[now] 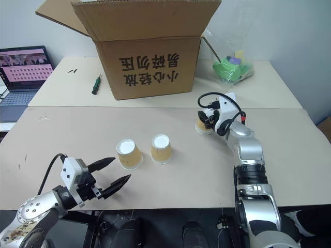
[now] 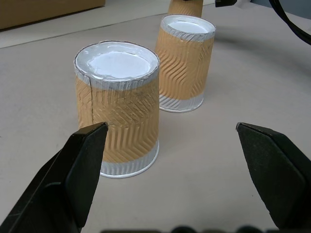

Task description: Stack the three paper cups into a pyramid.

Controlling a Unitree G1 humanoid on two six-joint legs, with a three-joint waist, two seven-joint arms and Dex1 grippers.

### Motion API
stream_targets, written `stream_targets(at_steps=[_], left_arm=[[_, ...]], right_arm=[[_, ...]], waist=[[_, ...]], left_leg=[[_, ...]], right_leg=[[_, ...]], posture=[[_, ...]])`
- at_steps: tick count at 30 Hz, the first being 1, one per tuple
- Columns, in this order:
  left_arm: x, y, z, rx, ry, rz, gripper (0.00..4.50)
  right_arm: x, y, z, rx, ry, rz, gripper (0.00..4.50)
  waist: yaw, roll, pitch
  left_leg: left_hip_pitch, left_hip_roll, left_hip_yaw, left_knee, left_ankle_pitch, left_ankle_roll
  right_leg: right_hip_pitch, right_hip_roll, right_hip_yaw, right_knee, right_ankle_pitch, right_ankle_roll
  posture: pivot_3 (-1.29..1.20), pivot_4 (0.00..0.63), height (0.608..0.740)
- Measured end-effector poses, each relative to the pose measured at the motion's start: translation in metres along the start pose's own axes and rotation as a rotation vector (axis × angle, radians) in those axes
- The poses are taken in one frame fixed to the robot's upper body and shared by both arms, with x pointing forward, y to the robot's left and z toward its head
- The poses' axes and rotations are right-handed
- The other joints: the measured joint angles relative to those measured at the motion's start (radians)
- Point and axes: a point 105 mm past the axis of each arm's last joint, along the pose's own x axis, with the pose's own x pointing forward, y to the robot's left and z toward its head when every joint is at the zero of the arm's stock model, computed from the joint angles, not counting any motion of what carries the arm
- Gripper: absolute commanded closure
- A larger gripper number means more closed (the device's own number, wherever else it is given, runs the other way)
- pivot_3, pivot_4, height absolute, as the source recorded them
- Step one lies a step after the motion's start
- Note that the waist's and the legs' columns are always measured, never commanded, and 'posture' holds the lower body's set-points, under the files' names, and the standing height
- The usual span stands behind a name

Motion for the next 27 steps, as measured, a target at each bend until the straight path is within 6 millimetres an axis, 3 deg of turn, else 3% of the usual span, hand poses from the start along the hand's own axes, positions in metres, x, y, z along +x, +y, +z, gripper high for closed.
stream_targets(at_steps=[8,11,12,14,17,20,27], left_arm=[[0.002,0.001,0.002,0.006,-0.008,-0.002,0.00],[0.001,0.002,0.001,0.003,-0.003,0.002,0.00],[0.002,0.002,0.001,0.004,-0.006,-0.002,0.00],[0.002,0.003,0.000,-0.001,0.000,0.003,0.00],[0.002,0.003,0.000,-0.002,-0.001,0.000,0.00],[0.003,0.002,0.000,-0.001,-0.002,-0.002,0.00],[0.003,0.003,0.001,0.001,-0.004,-0.001,0.00]], right_arm=[[-0.009,-0.003,0.014,-0.031,-0.031,0.035,1.63],[-0.037,0.000,0.034,-0.138,-0.051,0.207,1.63],[-0.055,0.003,0.034,-0.211,-0.022,0.308,1.63],[-0.077,0.009,0.026,-0.287,0.054,0.451,1.63],[-0.094,0.025,0.001,-0.319,0.169,0.628,1.63],[-0.093,0.044,-0.015,-0.322,0.194,0.718,1.63],[-0.071,0.086,-0.010,-0.337,0.104,0.799,1.63]], waist=[[0.002,0.002,0.001],[0.016,0.004,0.002],[0.025,0.004,0.002],[0.028,0.004,0.002],[0.019,0.003,0.002],[0.002,0.004,0.002],[0.001,0.003,0.002]], left_leg=[[-0.001,0.000,0.000,0.000,0.000,0.000],[-0.005,0.000,0.000,0.001,0.000,0.000],[-0.006,0.000,0.000,0.001,0.000,0.000],[-0.006,0.000,0.000,0.001,0.000,0.000],[-0.005,0.001,0.000,0.002,0.000,0.000],[-0.004,0.001,0.000,0.003,0.000,0.000],[-0.004,0.000,0.000,0.002,0.000,0.000]], right_leg=[[-0.001,0.000,0.000,0.000,0.000,0.000],[-0.004,0.000,0.000,0.000,0.000,0.001],[-0.005,0.000,0.000,0.000,-0.001,0.001],[-0.005,0.000,0.000,0.000,-0.001,0.001],[-0.005,0.000,0.000,0.000,0.000,-0.001],[-0.005,0.000,0.000,0.000,-0.002,-0.006],[-0.004,0.000,0.000,0.000,0.001,0.000]], posture=[[0.00,0.150,0.705],[0.00,0.150,0.705],[0.00,0.150,0.705],[0.00,0.150,0.705],[0.00,0.150,0.705],[0.00,0.150,0.705],[0.00,0.150,0.705]])
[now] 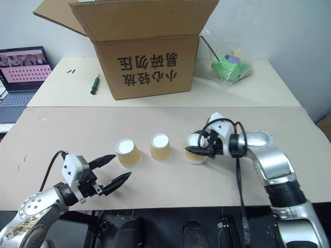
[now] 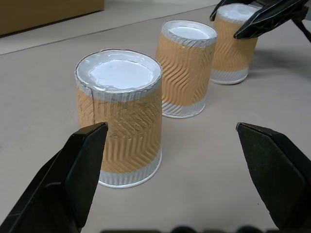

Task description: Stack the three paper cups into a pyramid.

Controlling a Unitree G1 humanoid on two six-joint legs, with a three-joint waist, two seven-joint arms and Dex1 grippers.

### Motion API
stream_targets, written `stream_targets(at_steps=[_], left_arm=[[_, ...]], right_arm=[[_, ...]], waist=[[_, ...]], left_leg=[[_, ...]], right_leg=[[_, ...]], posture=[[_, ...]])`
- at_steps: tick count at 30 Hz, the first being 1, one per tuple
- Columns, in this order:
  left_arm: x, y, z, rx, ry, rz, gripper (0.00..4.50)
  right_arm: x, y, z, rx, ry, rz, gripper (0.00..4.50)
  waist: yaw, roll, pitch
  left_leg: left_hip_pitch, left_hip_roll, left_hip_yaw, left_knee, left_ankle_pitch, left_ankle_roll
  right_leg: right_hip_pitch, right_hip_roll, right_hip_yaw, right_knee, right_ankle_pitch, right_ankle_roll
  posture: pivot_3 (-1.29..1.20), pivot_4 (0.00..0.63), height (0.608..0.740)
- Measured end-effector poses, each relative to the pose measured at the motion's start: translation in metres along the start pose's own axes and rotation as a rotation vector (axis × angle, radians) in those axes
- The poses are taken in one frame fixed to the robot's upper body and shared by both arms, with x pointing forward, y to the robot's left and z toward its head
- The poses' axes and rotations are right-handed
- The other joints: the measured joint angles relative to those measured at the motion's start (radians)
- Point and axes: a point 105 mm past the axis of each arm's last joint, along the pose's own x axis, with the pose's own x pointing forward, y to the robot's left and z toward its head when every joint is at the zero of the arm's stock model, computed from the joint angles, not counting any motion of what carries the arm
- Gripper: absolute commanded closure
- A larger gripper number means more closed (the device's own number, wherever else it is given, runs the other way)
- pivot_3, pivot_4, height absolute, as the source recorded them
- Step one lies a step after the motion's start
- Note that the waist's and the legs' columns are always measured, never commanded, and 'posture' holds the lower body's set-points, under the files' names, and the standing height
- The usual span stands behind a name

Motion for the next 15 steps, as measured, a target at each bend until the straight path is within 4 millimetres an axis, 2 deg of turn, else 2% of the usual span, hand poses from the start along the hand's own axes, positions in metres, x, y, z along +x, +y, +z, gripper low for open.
stream_targets(at_steps=[3,10,12,15], left_arm=[[0.000,0.000,0.000,0.000,0.000,0.001,0.00],[-0.001,0.001,0.000,-0.001,0.002,0.012,0.00],[-0.001,0.001,-0.001,-0.002,0.003,0.013,0.00],[-0.001,0.001,-0.001,-0.003,0.004,0.014,0.00]], right_arm=[[0.014,0.006,0.005,0.003,-0.030,0.022,1.63],[0.018,0.006,0.005,-0.001,-0.030,0.019,1.63],[0.018,0.006,0.006,-0.001,-0.030,0.019,0.77],[0.018,0.005,0.004,0.005,-0.027,0.014,0.08]], waist=[[0.004,0.000,0.000],[0.019,0.000,0.000],[0.020,0.000,0.000],[0.021,0.000,0.000]], left_leg=[[-0.002,0.000,0.000,0.000,0.000,0.000],[-0.002,0.000,0.000,0.001,0.000,0.000],[-0.002,0.000,0.000,0.001,0.000,0.000],[-0.003,0.000,0.000,0.000,0.000,0.000]], right_leg=[[-0.002,0.000,0.000,0.000,0.000,0.000],[-0.002,0.000,0.000,0.000,0.000,0.000],[-0.002,0.000,0.000,0.000,0.000,0.000],[-0.002,0.000,0.000,0.000,0.000,0.000]], posture=[[0.00,0.150,0.705],[0.00,0.150,0.705],[0.00,0.150,0.705],[0.00,0.150,0.705]])
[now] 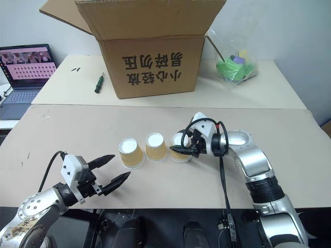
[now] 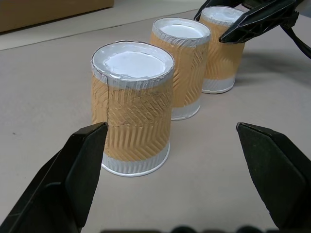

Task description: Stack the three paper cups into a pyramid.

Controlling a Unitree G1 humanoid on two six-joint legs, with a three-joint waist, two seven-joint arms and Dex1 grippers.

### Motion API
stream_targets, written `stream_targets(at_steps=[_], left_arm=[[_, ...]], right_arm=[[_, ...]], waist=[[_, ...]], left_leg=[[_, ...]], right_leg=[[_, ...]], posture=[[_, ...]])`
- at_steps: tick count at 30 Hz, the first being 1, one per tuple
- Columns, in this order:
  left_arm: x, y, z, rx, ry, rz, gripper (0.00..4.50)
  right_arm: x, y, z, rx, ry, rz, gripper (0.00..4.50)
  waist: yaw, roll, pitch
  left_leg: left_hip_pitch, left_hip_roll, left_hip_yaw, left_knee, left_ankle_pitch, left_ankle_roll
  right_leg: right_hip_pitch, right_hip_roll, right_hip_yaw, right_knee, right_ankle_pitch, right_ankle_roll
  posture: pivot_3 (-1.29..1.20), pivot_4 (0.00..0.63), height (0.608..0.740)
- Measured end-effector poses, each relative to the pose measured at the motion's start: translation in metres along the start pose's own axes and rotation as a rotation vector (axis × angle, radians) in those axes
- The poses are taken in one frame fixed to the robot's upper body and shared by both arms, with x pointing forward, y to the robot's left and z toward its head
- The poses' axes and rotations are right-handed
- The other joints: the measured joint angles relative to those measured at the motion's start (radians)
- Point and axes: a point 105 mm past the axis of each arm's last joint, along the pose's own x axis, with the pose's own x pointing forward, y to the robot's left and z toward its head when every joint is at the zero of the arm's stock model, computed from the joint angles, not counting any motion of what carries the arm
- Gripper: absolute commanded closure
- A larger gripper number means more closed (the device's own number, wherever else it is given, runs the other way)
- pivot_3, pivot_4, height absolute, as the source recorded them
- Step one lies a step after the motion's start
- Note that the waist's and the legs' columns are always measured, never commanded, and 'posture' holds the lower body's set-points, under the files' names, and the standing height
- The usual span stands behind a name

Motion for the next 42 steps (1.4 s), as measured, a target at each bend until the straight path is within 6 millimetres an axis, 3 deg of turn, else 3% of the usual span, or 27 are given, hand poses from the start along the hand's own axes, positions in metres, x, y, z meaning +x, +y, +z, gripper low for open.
stream_targets(at_steps=[4,9,17,23,29,35,42], left_arm=[[0.000,0.000,-0.001,-0.002,0.002,0.002,0.00],[-0.002,0.000,-0.002,-0.007,0.008,0.006,0.00],[-0.005,0.004,-0.007,0.015,0.027,0.030,0.00],[0.000,0.023,-0.006,0.050,0.024,0.059,0.00],[0.019,0.037,-0.002,0.083,0.006,0.030,0.00],[0.041,0.038,-0.001,0.091,-0.009,-0.036,0.00],[0.051,0.038,-0.002,0.087,-0.010,-0.073,0.00]], right_arm=[[-0.006,0.002,0.006,-0.013,0.006,0.006,0.08],[-0.032,0.007,0.044,-0.091,-0.041,0.028,0.08],[-0.053,0.044,0.088,-0.208,-0.059,0.129,0.08],[-0.052,0.051,0.091,-0.192,-0.058,0.129,0.08],[-0.057,0.048,0.091,-0.185,-0.042,0.079,0.08],[-0.058,0.050,0.092,-0.177,-0.042,0.069,0.08],[-0.062,0.049,0.094,-0.171,-0.043,0.044,0.08]], waist=[[0.005,0.000,0.000],[0.006,0.000,0.000],[0.007,0.000,0.000],[0.007,0.000,0.000],[0.010,0.000,0.000],[0.007,0.000,0.000],[0.008,0.000,0.000]], left_leg=[[-0.001,0.000,0.000,0.000,0.000,0.000],[-0.001,0.000,0.000,0.000,0.000,0.000],[-0.001,0.000,0.000,0.000,0.000,0.000],[-0.001,0.000,0.000,0.002,0.000,0.000],[-0.003,0.000,-0.001,0.002,0.000,0.000],[-0.002,0.000,-0.001,0.002,0.000,0.000],[-0.003,0.000,-0.001,0.002,0.000,0.000]], right_leg=[[0.000,0.000,0.000,0.000,0.000,0.000],[-0.001,0.000,0.000,0.000,0.000,0.000],[-0.001,0.000,0.000,0.000,0.000,0.000],[-0.001,0.000,0.000,0.000,-0.002,-0.004],[-0.001,0.000,0.000,0.000,0.000,0.000],[-0.001,0.001,0.000,0.000,0.000,0.000],[-0.001,0.001,0.000,0.000,0.000,0.000]], posture=[[0.00,0.150,0.705],[0.00,0.150,0.705],[0.00,0.150,0.705],[0.00,0.150,0.705],[0.00,0.150,0.705],[0.00,0.150,0.705],[0.00,0.150,0.705]])
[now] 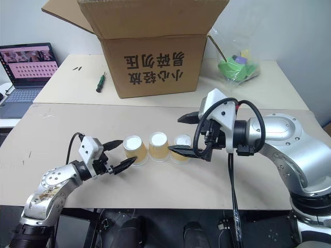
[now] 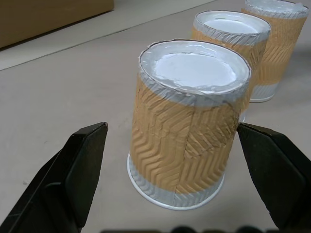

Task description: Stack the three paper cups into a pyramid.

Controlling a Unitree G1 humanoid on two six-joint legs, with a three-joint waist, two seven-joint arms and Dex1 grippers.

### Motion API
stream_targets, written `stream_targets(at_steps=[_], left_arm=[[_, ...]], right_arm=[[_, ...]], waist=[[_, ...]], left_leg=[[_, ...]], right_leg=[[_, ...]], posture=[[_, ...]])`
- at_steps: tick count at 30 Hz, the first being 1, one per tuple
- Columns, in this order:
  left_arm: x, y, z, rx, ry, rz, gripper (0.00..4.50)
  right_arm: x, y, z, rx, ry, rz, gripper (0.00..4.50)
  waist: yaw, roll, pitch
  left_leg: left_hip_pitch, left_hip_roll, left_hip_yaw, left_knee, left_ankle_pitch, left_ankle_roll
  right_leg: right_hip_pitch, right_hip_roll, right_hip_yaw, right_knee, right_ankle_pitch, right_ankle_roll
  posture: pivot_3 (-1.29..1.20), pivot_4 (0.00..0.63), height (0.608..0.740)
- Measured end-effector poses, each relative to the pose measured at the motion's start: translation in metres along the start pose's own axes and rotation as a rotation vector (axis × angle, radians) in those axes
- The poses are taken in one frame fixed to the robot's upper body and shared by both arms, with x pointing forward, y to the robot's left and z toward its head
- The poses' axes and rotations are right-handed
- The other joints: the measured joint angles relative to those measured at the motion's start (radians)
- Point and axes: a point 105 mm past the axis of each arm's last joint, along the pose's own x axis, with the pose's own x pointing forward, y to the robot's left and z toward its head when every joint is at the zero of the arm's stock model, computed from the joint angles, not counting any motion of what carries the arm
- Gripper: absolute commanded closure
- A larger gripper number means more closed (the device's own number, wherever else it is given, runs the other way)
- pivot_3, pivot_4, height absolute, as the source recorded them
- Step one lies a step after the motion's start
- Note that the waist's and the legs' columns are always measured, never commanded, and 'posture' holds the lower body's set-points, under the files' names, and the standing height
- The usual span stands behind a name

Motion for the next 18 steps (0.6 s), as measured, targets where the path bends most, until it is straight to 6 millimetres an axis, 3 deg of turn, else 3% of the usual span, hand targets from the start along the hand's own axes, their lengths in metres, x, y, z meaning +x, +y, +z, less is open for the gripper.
stream_targets(at_steps=[8,17,18], left_arm=[[0.020,-0.005,0.017,0.019,-0.063,-0.060,0.00],[0.026,-0.011,0.018,0.007,-0.071,-0.085,0.00],[0.026,-0.011,0.018,0.007,-0.071,-0.084,0.40]], right_arm=[[-0.002,-0.002,-0.003,0.010,0.010,-0.028,0.08],[-0.002,-0.002,-0.005,0.013,0.015,-0.034,0.08],[-0.002,-0.002,-0.005,0.013,0.015,-0.034,0.00]], waist=[[0.003,0.000,0.000],[0.000,0.000,0.000],[0.000,0.000,0.000]], left_leg=[[0.000,0.000,-0.001,0.001,0.000,0.000],[0.000,0.000,-0.001,0.001,0.000,0.000],[0.000,0.000,-0.001,0.001,0.000,0.000]], right_leg=[[0.001,0.000,0.000,0.000,0.000,0.001],[0.001,0.000,0.000,0.001,0.000,0.001],[0.001,0.000,0.000,0.000,0.000,0.001]], posture=[[0.00,0.150,0.705],[0.00,0.150,0.705],[0.00,0.150,0.705]])
